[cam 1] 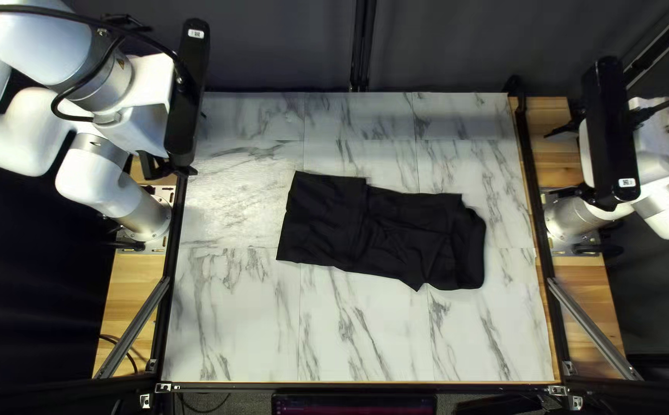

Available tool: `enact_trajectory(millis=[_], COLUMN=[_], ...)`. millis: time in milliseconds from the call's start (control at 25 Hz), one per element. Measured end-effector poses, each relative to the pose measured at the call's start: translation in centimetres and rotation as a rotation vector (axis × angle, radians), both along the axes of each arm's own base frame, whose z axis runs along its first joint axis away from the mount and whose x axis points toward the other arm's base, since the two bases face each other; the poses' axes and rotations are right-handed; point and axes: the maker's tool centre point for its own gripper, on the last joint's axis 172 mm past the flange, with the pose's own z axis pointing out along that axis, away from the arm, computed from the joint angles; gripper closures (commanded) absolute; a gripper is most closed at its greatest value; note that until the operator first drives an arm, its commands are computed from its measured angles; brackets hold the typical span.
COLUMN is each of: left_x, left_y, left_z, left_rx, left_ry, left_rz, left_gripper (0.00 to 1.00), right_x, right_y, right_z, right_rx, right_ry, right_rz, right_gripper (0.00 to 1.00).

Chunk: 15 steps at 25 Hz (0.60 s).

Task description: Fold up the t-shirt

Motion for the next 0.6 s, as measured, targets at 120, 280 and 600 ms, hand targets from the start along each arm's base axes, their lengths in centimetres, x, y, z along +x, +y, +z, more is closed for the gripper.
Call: enact_trajectory(millis=[120,280,600], left_x=[0.0,0.0,3.3], left_y=[0.0,0.0,0.0], left_z=[0.0,0.0,-3.9], left_rx=[0.000,0.000,-0.013], left_ry=[0.000,0.000,0.008], left_rz=[0.000,0.000,-0.013], left_gripper=[0.00,0.00,0.00], right_x=[0.0,0.0,0.0], right_y=[0.0,0.0,0.0], right_z=[0.0,0.0,0.0], right_rx=[0.000,0.000,0.000], right_ry=[0.000,0.000,0.000], right_rz=[0.000,0.000,0.000], right_gripper=[0.00,0.00,0.00])
